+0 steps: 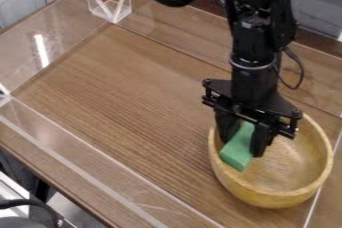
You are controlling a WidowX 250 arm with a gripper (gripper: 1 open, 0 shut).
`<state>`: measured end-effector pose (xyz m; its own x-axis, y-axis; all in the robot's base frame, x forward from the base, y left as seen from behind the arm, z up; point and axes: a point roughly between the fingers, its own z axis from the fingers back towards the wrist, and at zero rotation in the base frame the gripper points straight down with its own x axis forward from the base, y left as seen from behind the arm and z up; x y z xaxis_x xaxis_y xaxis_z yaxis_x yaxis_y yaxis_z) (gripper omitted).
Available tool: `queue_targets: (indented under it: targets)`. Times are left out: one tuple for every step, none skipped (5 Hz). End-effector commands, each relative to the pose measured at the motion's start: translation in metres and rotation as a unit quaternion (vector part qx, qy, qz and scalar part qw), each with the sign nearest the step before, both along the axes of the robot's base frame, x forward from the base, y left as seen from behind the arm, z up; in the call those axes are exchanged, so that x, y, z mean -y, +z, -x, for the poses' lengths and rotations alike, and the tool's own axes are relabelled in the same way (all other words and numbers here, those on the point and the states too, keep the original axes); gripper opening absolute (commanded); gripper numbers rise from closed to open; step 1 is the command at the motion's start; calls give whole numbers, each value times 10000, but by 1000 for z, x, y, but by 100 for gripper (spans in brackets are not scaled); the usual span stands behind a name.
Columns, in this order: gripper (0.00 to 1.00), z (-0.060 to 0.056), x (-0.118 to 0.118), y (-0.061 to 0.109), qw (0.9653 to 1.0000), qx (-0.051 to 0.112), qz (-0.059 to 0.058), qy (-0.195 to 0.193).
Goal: Put the green block in the brown bowl
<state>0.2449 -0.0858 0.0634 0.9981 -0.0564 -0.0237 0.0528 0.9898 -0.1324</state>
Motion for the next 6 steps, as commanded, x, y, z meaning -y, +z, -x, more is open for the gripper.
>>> queue_targets:
  targets:
    - [0, -11, 0, 21, 9991, 389, 128, 57]
    - [0, -10, 0, 22, 9991, 393, 148, 66]
    - [0, -10, 0, 22, 9990, 396, 167, 74]
    - [100, -11, -1, 23, 9990, 396, 178, 82]
    - [100, -12, -3, 25, 9990, 393, 181, 99]
    - [100, -13, -6, 26, 9990, 389, 200, 112]
